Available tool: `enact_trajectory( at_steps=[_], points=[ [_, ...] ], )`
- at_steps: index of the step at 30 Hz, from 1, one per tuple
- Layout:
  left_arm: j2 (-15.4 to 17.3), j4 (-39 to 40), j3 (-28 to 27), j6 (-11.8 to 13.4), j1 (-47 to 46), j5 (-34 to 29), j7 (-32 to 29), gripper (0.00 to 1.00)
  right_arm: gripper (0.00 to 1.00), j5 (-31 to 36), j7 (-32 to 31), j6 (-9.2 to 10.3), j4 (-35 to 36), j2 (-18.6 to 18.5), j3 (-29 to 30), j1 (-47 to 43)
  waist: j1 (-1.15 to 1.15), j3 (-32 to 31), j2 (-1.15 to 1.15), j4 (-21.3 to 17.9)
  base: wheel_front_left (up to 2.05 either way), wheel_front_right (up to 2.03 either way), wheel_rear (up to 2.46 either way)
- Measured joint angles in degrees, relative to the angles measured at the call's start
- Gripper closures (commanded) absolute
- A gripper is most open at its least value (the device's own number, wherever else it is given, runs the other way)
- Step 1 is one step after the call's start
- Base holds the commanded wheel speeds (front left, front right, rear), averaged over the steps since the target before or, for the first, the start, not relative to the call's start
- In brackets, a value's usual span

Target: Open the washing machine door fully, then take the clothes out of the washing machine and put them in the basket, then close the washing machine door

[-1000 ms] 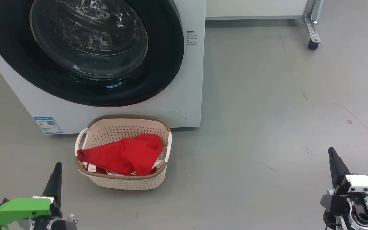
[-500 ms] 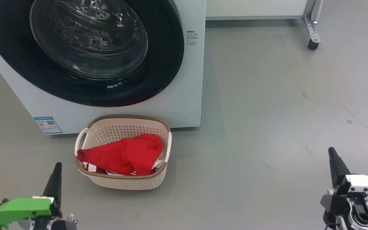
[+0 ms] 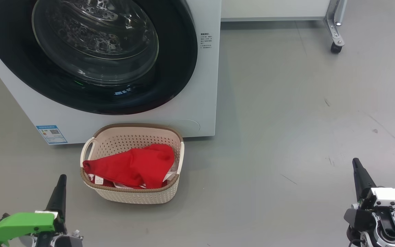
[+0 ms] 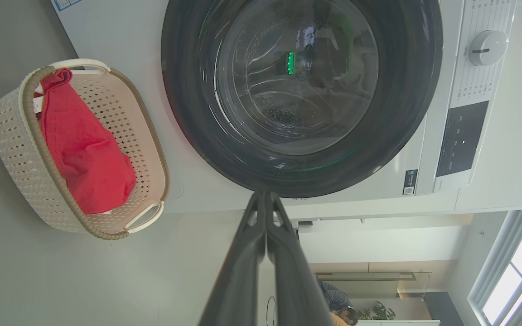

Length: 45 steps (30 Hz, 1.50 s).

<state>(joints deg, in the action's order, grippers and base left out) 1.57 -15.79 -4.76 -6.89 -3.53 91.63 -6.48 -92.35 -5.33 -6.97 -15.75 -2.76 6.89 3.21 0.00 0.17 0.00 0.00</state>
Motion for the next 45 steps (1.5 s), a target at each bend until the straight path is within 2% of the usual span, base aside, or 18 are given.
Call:
enact_trajectory(
  at_steps=[45],
  points=[
    [0.00,0.02,0.00,-0.01,0.00,0.05,0.00,1.00,1.00,0.00,-0.41,0.00,0.01,0.09,0.10,0.06,0.00,0.00,0.00,0.00,0.00,0.00,0.00]
  ],
)
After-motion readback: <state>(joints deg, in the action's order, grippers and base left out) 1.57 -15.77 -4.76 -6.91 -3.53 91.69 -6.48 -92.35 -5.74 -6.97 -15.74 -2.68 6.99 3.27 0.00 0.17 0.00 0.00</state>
